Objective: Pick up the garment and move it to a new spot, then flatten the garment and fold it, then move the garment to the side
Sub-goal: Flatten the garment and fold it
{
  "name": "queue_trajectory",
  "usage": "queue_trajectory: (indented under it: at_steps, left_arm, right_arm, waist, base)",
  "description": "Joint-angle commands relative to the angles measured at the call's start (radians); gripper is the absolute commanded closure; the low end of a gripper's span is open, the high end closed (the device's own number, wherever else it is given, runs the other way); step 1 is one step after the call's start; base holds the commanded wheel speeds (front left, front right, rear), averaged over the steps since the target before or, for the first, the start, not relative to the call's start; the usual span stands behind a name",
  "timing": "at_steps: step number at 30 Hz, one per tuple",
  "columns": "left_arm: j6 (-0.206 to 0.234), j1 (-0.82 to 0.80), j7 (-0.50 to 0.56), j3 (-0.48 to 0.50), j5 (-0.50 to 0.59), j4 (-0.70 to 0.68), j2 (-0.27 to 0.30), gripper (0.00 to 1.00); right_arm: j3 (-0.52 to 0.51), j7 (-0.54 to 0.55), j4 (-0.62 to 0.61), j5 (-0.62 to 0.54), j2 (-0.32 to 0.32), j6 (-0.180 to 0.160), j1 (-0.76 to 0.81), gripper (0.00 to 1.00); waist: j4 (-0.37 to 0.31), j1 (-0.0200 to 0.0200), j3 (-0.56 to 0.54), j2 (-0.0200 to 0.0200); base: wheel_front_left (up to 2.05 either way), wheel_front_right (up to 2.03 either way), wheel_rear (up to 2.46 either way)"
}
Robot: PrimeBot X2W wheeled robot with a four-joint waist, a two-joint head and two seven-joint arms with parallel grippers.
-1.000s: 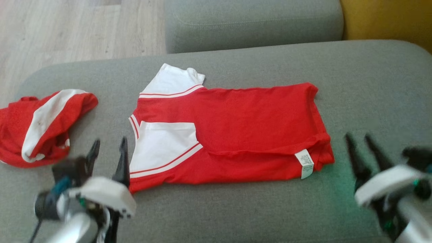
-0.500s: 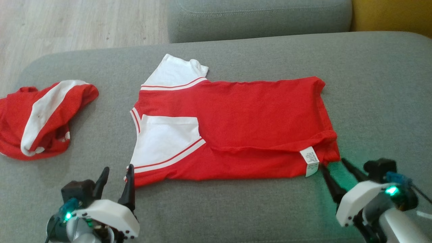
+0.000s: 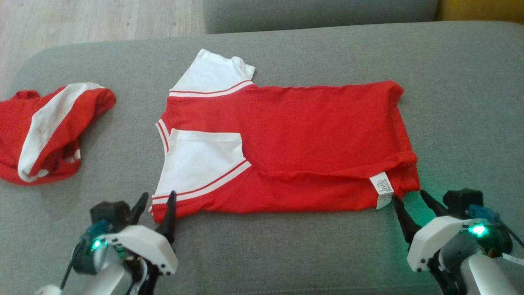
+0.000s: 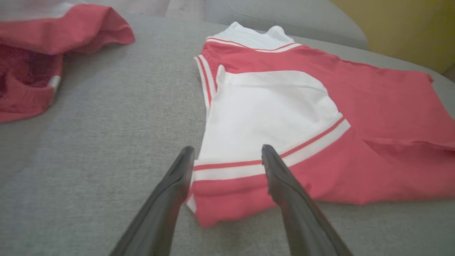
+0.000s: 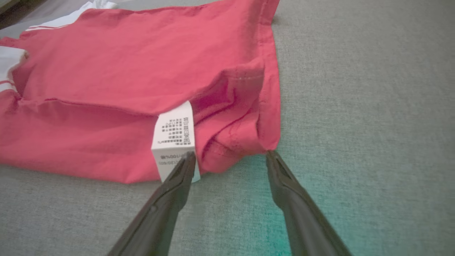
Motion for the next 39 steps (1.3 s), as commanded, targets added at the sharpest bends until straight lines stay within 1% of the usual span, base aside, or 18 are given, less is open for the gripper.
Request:
queue_trajectory:
  at_steps: [1,4,10,17,21,24,28,30,32,34,38,39]
  left_arm:
    - [-0.007,-0.056,0.009,0.031,-0.012,-0.007,0.011,0.00]
    - [-0.007,-0.063,0.050,0.022,-0.025,0.020,0.006,0.00]
    - [0.029,-0.071,0.106,0.024,-0.038,0.073,0.008,0.00]
    - [0.022,-0.074,0.168,0.018,-0.068,0.075,0.008,0.00]
    - [0.026,-0.084,0.218,0.014,-0.084,0.071,0.011,0.00]
    - [0.033,-0.090,0.287,0.002,-0.102,0.080,0.013,0.00]
    - [0.039,-0.095,0.322,-0.005,-0.111,0.069,0.012,0.00]
    - [0.041,-0.094,0.333,-0.006,-0.117,0.066,0.012,0.00]
    - [0.041,-0.091,0.345,-0.010,-0.121,0.065,0.012,0.12]
    - [0.038,-0.090,0.356,-0.016,-0.124,0.065,0.011,0.19]
    - [0.038,-0.093,0.363,-0.020,-0.124,0.057,0.011,0.15]
    - [0.038,-0.094,0.364,-0.021,-0.124,0.055,0.011,0.17]
  right_arm:
    - [0.006,-0.001,-0.036,-0.010,0.002,0.008,-0.036,0.00]
    - [-0.003,-0.001,-0.030,-0.016,0.002,0.008,-0.045,0.00]
    - [0.019,0.002,0.007,-0.007,0.007,0.008,-0.073,0.00]
    - [0.042,0.017,0.050,0.010,0.003,0.008,-0.105,0.00]
    - [0.047,0.033,0.076,0.017,0.001,0.008,-0.121,0.00]
    - [0.022,0.038,0.090,-0.006,-0.003,0.008,-0.135,0.00]
    - [-0.024,0.044,0.088,-0.059,0.014,0.008,-0.141,0.00]
    - [-0.032,0.048,0.081,-0.066,0.027,0.008,-0.140,0.00]
    - [-0.021,0.056,0.079,-0.064,0.032,0.008,-0.139,0.00]
    - [-0.005,0.061,0.079,-0.054,0.034,0.008,-0.141,0.00]
    - [0.016,0.056,0.084,-0.043,0.029,0.008,-0.151,0.00]
    - [0.023,0.056,0.085,-0.039,0.027,0.008,-0.153,0.00]
  waist:
    - [0.000,0.0000,0.007,0.0000]
    - [-0.002,0.0000,0.015,0.0000]
    - [-0.007,0.0000,0.025,0.0000]
    - [-0.008,0.0000,0.033,0.0000]
    - [-0.005,0.0000,0.032,0.0000]
    - [-0.002,0.0000,0.029,0.0000]
    - [-0.001,0.0000,0.026,0.0000]
    - [-0.002,0.0000,0.025,0.0000]
    - [-0.004,0.0000,0.024,0.0000]
    - [-0.005,0.0000,0.024,0.0000]
    - [-0.003,0.0000,0.026,0.0000]
    - [-0.002,0.0000,0.027,0.0000]
  base:
    - [0.00,0.00,0.00]
    - [0.00,0.00,0.00]
    - [0.00,0.00,0.00]
    - [0.00,0.00,0.00]
    - [0.00,0.00,0.00]
    - [0.00,0.00,0.00]
    - [0.00,0.00,0.00]
    - [0.00,0.00,0.00]
    - [0.00,0.00,0.00]
    - [0.00,0.00,0.00]
    - [0.00,0.00,0.00]
    - [0.00,0.00,0.00]
